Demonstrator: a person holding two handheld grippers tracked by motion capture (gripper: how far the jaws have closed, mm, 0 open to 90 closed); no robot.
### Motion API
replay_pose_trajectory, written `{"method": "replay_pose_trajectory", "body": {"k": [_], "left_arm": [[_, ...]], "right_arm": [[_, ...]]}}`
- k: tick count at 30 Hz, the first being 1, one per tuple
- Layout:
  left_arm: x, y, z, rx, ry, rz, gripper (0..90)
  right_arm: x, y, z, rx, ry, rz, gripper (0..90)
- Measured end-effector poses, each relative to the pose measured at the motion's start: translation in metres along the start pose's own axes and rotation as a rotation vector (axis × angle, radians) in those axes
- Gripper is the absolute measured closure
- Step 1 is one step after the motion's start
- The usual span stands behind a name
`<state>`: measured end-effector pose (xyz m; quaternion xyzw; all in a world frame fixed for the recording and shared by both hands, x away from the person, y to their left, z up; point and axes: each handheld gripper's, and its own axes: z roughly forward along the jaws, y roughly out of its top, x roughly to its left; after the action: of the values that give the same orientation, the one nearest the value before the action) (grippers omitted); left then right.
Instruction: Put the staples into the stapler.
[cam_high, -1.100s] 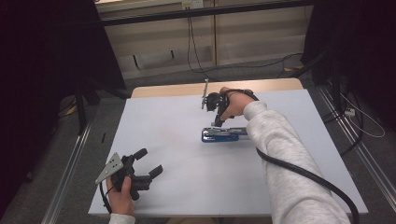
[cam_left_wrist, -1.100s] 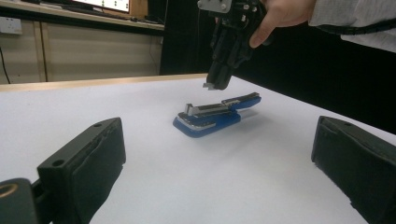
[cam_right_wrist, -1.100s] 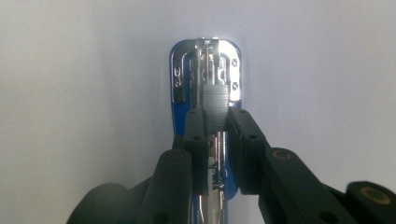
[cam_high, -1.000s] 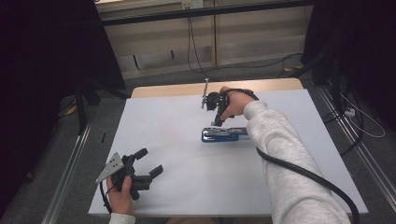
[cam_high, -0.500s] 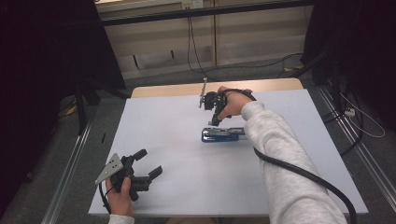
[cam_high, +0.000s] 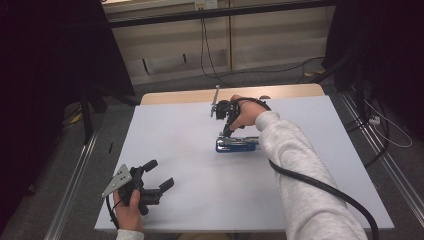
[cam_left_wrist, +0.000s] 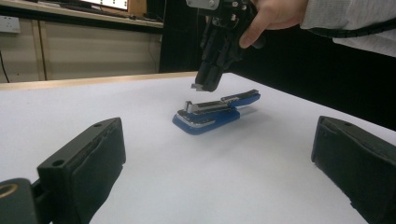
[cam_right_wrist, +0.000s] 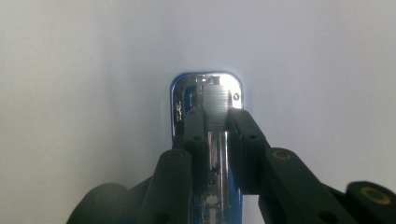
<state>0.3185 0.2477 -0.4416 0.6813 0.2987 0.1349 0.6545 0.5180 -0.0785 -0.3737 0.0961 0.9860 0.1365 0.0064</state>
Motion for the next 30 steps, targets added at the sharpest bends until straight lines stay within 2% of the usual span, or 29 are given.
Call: {"method": "replay_pose_trajectory", "body": {"k": [12, 14, 19, 30], "left_arm": [[0.0, 0.0, 0.0, 0.001, 0.001, -0.001, 2.9], [-0.001, 0.0, 0.0, 0.003, 0.003, -0.001, 2.9], [0.0, 0.0, 0.0, 0.009, 0.004, 0.007, 2.9], [0.0, 0.0, 0.0, 0.013, 0.006, 0.005, 3.0]], "right_arm": [[0.0, 0.003, 0.006, 0.004, 0.009, -0.011, 79.0], [0.001, 0.003, 0.006, 0.009, 0.016, 0.002, 79.0], [0.0, 0.002, 0.008, -0.004, 0.014, -0.005, 79.0], [0.001, 0.004, 0.012, 0.015, 0.01, -0.001, 79.0]]}}
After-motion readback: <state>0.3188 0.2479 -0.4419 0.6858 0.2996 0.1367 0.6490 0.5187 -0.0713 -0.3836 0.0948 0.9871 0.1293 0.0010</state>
